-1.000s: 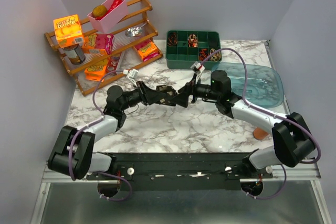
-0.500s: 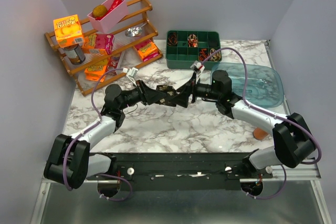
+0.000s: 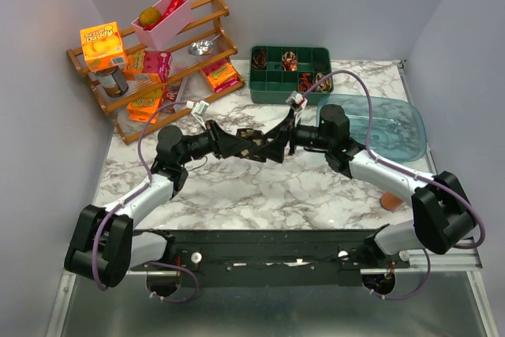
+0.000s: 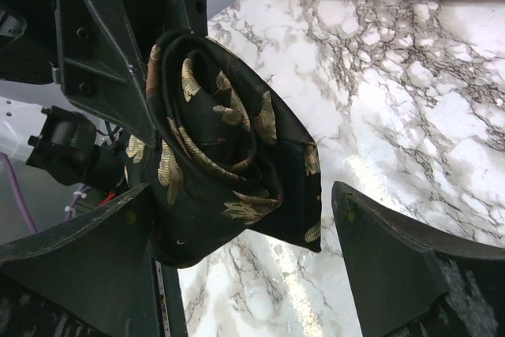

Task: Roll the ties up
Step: Place the tie in the storage box.

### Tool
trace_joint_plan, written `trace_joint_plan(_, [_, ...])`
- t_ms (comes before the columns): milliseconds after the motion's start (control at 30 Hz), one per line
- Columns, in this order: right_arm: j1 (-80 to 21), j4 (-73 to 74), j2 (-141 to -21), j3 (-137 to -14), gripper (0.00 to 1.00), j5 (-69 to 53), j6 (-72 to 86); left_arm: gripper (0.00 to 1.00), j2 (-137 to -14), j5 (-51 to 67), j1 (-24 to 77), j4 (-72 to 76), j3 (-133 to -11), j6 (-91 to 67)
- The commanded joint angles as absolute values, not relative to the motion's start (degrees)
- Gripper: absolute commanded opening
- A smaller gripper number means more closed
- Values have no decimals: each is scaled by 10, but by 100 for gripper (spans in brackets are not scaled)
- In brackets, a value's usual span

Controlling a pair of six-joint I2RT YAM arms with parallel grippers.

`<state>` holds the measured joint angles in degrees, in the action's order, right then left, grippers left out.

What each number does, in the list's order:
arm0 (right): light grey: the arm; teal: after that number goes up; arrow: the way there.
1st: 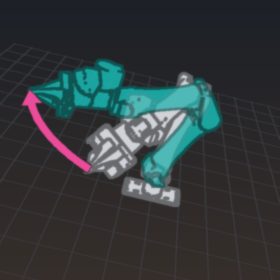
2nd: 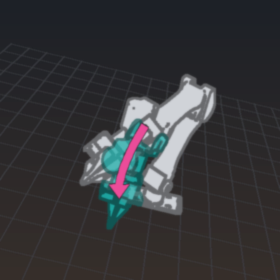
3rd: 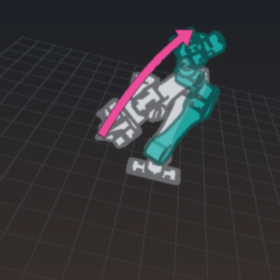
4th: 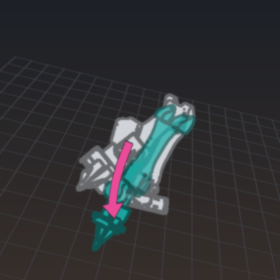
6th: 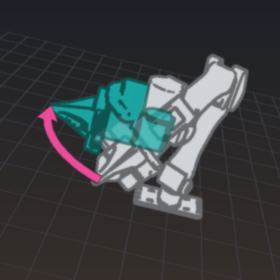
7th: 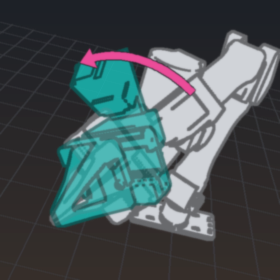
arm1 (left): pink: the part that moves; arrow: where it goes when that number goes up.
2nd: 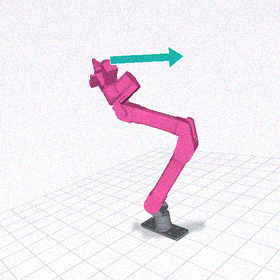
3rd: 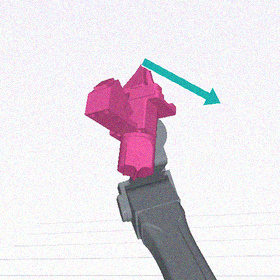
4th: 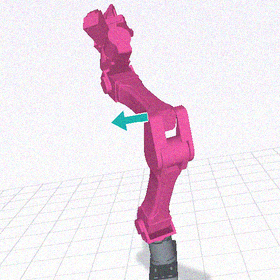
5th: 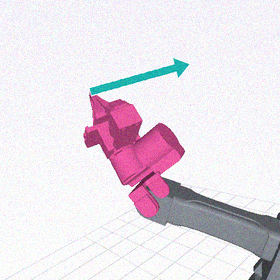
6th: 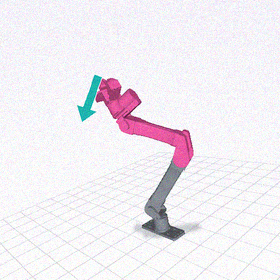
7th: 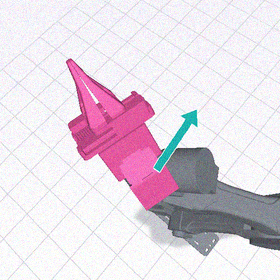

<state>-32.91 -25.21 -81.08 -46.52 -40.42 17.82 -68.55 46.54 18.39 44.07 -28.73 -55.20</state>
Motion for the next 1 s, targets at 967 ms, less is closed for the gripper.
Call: trace_joint_plan(967, [-329,-197,-838,-531,81,-603,207,45,-663,411,242,261,-356,-409])
